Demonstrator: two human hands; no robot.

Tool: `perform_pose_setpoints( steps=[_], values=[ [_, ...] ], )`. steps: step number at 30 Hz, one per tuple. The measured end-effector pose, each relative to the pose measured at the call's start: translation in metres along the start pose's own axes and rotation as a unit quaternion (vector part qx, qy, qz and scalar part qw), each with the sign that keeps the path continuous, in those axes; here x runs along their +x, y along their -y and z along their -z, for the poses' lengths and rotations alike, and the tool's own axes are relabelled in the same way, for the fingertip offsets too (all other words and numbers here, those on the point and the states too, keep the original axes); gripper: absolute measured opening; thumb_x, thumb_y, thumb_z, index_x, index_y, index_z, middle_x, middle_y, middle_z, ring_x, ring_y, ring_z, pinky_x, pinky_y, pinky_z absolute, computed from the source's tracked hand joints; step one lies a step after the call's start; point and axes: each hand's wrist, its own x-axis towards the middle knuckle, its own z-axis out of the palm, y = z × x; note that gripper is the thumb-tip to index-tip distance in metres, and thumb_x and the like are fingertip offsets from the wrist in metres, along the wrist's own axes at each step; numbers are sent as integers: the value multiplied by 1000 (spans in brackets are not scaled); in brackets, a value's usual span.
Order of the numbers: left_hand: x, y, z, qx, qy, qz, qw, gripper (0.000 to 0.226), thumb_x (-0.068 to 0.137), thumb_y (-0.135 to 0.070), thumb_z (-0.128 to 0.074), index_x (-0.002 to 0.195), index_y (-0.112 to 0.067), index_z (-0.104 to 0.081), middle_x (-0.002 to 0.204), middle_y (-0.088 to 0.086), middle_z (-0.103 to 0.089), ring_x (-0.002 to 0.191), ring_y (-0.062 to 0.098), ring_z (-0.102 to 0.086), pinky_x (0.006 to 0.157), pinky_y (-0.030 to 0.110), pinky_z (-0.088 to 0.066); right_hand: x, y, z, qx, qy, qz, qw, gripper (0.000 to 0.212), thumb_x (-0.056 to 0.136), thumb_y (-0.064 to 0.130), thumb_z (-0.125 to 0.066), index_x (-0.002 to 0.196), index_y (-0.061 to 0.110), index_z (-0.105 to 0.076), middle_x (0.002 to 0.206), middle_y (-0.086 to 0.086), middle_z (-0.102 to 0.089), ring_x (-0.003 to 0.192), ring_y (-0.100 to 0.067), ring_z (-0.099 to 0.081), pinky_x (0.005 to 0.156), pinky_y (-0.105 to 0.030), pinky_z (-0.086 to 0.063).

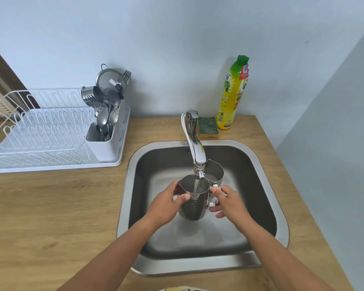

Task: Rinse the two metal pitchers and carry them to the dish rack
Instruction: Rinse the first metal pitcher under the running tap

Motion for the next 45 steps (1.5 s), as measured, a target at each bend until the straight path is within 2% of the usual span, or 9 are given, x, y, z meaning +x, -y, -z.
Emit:
perform_pose_setpoints(
  steps=[8, 12, 14, 16, 22, 28, 33, 39, 45],
  values=[
    [14, 9, 2, -19, 23, 35, 999, 24, 92, -41, -59, 111, -26, -58, 109, -13, -67, 105, 9, -63, 98, 36, -49, -4, 0, -5, -47, 30, -26, 998, 28, 100, 38, -44, 103, 14, -59, 81, -6, -63, 61, -28, -73, 46, -28, -51],
    [13, 9, -1, -68, 35, 96, 992, 34, 91, -50, -58, 109, -21, -61, 103, -6, -69, 88, 7, -63, 74, 26, -49, -7, 3, -4, -97, 39, -45, 994, 34, 100, 41, -40, 100, 11, -58, 63, -13, -67, 52, -26, -70, 43, -27, -51],
    [12, 11, -2, -91, 42, 130, 986, 38, 90, -57, -55, 93, -19, -59, 92, -6, -66, 78, 12, -59, 68, 27, -44, -8, 5, -4, -108, 38, -51, 992, 36, 100, 42, -42, 99, 10, -58, 61, -14, -69, 48, -26, -68, 41, -27, -49],
    [13, 10, -2, -113, 56, 158, 979, 41, 89, -60, -54, 86, -19, -56, 86, -1, -62, 74, 18, -56, 72, 33, -45, -8, 8, -3, -120, 34, -51, 991, 37, 99, 44, -43, 99, 10, -57, 59, -12, -70, 45, -25, -66, 41, -26, -48],
    [11, 8, 0, -140, 61, 228, 962, 52, 90, -60, -51, 101, -11, -64, 99, 10, -69, 86, 29, -70, 82, 42, -59, -4, 13, -1, -135, 26, -48, 989, 35, 98, 43, -42, 95, 12, -57, 54, -10, -69, 39, -24, -58, 41, -23, -45],
    [7, 10, -1, -191, 88, 268, 940, 57, 92, -62, -44, 97, -10, -66, 84, 11, -71, 72, 26, -70, 71, 38, -61, 3, 21, 0, -103, 26, -62, 992, 42, 97, 37, -47, 89, 0, -63, 48, -11, -63, 31, -20, -45, 38, -22, -40],
    [8, 9, -1, -207, 96, 288, 930, 60, 91, -65, -44, 93, -8, -63, 81, 12, -70, 70, 25, -69, 69, 37, -60, 7, 29, 0, -70, 18, -67, 995, 37, 95, 35, -50, 83, 2, -63, 41, -8, -56, 28, -19, -38, 37, -22, -37],
    [11, 15, 3, -244, 124, 251, 929, 55, 87, -60, -58, 105, -8, -65, 100, 16, -73, 88, 31, -73, 72, 38, -61, 1, 32, 3, -125, 30, -22, 992, 41, 99, 41, -40, 95, 9, -64, 51, -10, -63, 36, -21, -51, 39, -25, -43],
    [12, 24, 5, -323, 139, 174, 920, 44, 78, -28, -80, 117, -10, -66, 103, 12, -74, 93, 27, -70, 93, 46, -55, -13, 25, 10, -194, 17, 53, 979, 25, 99, 38, -37, 95, 22, -56, 69, -7, -71, 52, -21, -70, 51, -33, -51]
  ],
)
